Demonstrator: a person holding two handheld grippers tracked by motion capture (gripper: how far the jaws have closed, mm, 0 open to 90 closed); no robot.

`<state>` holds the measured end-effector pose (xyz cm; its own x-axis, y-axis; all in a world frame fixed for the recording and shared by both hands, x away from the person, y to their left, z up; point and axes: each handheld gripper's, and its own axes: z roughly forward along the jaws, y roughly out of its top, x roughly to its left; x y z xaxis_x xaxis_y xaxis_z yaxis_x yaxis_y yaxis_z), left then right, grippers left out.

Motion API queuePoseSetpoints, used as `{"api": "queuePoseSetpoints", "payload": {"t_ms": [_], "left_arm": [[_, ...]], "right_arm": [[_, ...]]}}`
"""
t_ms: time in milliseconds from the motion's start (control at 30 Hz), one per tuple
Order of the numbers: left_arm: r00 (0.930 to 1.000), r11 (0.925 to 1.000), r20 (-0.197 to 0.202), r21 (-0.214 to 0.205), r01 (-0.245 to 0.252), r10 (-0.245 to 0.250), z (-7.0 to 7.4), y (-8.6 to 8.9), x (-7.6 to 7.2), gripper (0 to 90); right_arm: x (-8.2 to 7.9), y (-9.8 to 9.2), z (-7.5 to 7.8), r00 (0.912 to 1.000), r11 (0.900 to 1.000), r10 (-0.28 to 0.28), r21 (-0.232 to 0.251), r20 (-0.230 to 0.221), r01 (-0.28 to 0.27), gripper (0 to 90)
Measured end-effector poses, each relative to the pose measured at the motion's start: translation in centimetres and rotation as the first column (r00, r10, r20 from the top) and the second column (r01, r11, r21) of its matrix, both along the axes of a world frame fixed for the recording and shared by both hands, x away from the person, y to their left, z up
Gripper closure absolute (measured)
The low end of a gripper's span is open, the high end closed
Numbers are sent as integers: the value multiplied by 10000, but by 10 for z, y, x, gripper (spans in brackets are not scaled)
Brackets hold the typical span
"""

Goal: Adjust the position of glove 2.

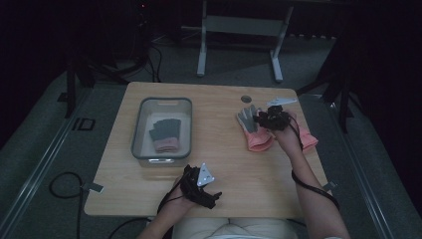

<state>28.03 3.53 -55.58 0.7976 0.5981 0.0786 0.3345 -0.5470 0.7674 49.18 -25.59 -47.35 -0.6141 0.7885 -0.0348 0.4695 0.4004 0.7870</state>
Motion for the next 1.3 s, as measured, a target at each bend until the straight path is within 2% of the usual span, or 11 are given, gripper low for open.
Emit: {"api": "queuePoseSetpoints", "payload": {"t_ms": [133,267,367,533,667,800,933,1033,1133,1200,1300], "left_arm": [[10000,10000,-1,62,4,-4,-2,-2,-2,3],[9989,10000,468,29,31,-32,0,-3,-7,22],[9984,9999,559,140,8,-16,-2,-3,-7,22],[9991,10000,431,45,-21,19,-3,-3,-7,21],[9999,10000,112,42,89,-89,-4,-3,-6,22],[10000,9999,-3,-120,92,-92,-4,-1,-6,22],[9999,9996,-105,-285,-25,22,-4,1,-5,22],[10000,9998,-72,-186,-53,52,-5,0,-5,22],[9999,9997,-116,-252,-31,29,-5,1,-5,22],[9999,9997,-113,-249,-39,36,-5,1,-5,22],[10000,9999,-55,-169,-26,25,-5,1,-5,22]], "right_arm": [[10,2,-2,9999,9999,-66,-82,-88,65,624],[20,6,-11,9992,9993,-22,-383,-390,7,612],[25,6,-15,9982,9992,-94,-383,-588,72,608],[34,11,-22,9949,9984,-111,-560,-999,55,597],[41,15,-38,9872,9916,-203,-1295,-1583,-4,578],[43,24,-51,9884,9730,143,-2258,-1512,-486,594],[44,26,-57,9862,9780,138,-2030,-1651,-477,723],[42,26,-57,9845,9812,-50,-1906,-1752,-290,824],[41,22,-55,9783,9925,-529,-1187,-2003,294,866],[39,18,-52,9719,9973,-588,-556,-2279,473,878],[33,15,-45,9670,9967,-784,7,-2423,810,884]]}}
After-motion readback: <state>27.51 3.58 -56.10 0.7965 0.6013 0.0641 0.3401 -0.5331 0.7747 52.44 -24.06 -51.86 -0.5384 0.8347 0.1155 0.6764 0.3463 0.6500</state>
